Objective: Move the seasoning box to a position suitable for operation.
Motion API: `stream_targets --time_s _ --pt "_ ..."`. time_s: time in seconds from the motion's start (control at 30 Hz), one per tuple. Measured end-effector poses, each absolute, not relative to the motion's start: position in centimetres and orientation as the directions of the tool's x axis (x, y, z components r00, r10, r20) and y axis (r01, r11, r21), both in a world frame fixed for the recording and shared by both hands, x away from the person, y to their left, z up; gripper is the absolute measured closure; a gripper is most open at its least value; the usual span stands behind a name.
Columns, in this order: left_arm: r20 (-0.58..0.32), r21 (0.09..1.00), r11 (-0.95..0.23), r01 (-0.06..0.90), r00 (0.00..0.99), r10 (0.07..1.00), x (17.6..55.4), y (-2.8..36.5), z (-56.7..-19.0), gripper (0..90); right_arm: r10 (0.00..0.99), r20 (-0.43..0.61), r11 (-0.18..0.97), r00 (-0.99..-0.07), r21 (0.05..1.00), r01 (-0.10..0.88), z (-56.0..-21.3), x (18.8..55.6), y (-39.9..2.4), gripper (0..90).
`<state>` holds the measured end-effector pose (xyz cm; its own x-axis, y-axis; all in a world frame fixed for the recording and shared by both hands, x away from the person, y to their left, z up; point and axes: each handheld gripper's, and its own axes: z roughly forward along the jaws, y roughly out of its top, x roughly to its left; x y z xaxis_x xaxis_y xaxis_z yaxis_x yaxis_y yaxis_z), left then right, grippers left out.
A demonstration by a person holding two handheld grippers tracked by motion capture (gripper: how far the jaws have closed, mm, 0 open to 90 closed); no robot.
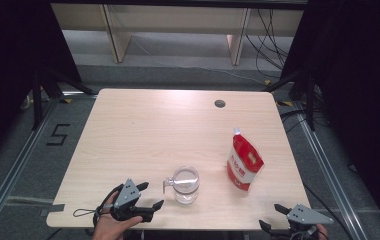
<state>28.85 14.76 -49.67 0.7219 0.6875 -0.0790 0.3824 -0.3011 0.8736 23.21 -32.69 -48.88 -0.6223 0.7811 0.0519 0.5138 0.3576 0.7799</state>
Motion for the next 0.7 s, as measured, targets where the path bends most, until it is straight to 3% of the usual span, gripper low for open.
stream_targets --time_s 0.7 --pt "-0.071 0.879 -0.301 0.369 0.727 0.683 29.52 14.16 -49.44 25.5 0.778 0.049 0.363 -0.627 0.779 0.511 -48.98 23.3 -32.71 24.0"
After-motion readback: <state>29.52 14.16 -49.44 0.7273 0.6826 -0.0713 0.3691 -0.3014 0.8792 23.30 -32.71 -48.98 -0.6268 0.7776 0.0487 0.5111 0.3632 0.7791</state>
